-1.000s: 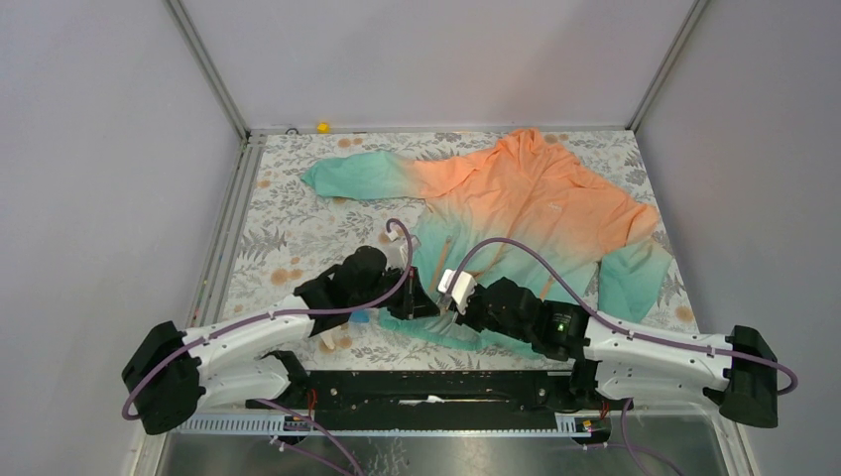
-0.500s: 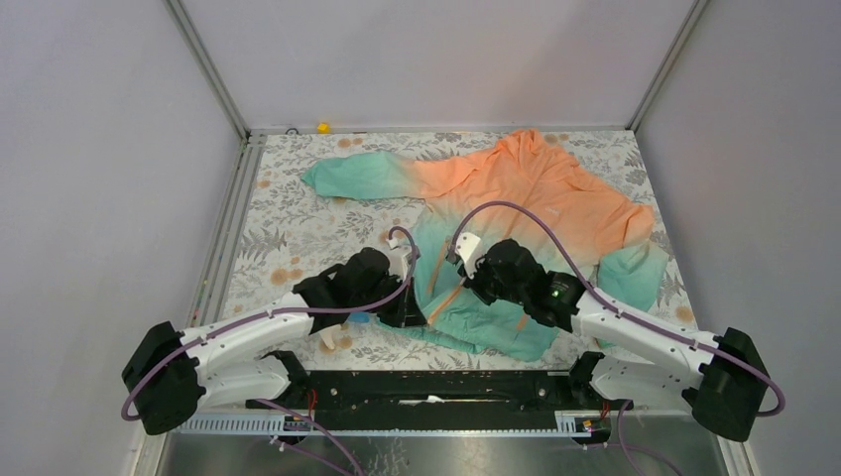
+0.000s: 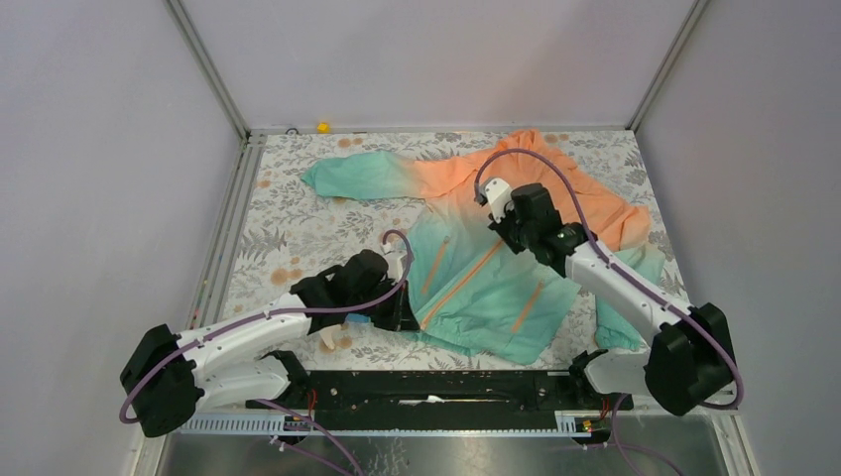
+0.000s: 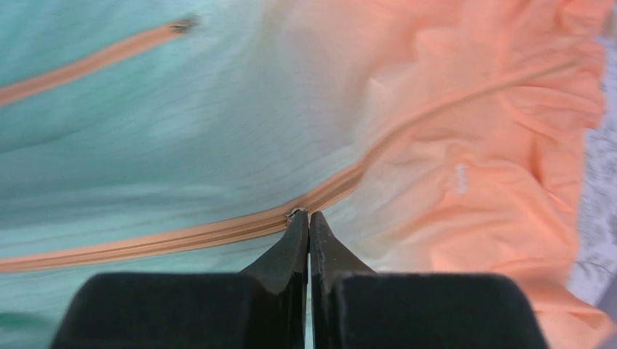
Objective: Zip up the jacket
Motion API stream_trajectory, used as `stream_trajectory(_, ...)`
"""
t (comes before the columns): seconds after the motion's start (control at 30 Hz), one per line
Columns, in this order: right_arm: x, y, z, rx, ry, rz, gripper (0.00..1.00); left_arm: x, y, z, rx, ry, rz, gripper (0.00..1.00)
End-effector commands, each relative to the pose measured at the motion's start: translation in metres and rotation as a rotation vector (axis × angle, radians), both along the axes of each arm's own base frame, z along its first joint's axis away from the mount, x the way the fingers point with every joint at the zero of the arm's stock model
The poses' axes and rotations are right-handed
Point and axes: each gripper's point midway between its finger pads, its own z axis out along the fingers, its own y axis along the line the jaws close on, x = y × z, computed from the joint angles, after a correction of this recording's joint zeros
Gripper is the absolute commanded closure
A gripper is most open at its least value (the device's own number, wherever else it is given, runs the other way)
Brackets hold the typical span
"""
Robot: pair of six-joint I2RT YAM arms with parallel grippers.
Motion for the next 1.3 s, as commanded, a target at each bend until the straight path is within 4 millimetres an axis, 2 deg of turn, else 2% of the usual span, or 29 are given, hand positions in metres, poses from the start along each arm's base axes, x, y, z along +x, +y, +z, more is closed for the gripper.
stream_trajectory(0.0, 0.061, -0.051, 0.032, -0.125, -0.145, -0.089, 1.0, -0.012, 0.007, -0.001, 0.024, 0.055, -0.012, 1.0)
stream_trajectory(0.17, 0.119, -0.097, 0.039, -0.178, -0.207, -0.199, 1.0, -0.011, 0.002, -0.007, 0.025, 0.074, -0.024, 1.0)
stream_trajectory(0.27, 0.155, -0.121, 0.036, -0.168, -0.241, -0.278, 1.0, -0.016, -0.001, -0.019, 0.037, 0.12, -0.039, 1.0)
stream_trajectory(0.4, 0.202, -0.159, 0.034, -0.177, -0.289, -0.366, 1.0, -0.019, 0.006, -0.041, 0.101, 0.164, -0.034, 1.0)
stream_trajectory(0.53, 0.237, -0.195, 0.031, -0.188, -0.326, -0.441, 1.0, -0.024, 0.012, -0.056, 0.145, 0.2, -0.029, 1.0)
stream_trajectory(0.6, 0.252, -0.203, 0.032, -0.189, -0.351, -0.455, 1.0, -0.024, 0.015, -0.061, 0.161, 0.206, -0.02, 1.0)
stream_trajectory(0.67, 0.269, -0.222, 0.04, -0.191, -0.387, -0.482, 1.0, -0.025, 0.017, -0.065, 0.179, 0.216, -0.012, 1.0)
stream_trajectory(0.87, 0.314, -0.242, 0.047, -0.217, -0.449, -0.513, 1.0, -0.031, 0.024, -0.079, 0.216, 0.256, 0.014, 1.0)
stream_trajectory(1.0, 0.337, -0.251, 0.036, -0.233, -0.446, -0.529, 1.0, -0.031, 0.026, -0.084, 0.228, 0.263, 0.024, 1.0)
stream_trajectory(1.13, 0.353, -0.253, 0.028, -0.24, -0.446, -0.53, 1.0, -0.029, 0.025, -0.087, 0.229, 0.262, 0.032, 1.0)
stream_trajectory(1.27, 0.358, -0.243, 0.033, -0.126, -0.427, -0.56, 1.0, -0.009, 0.014, -0.081, 0.237, 0.209, 0.047, 1.0)
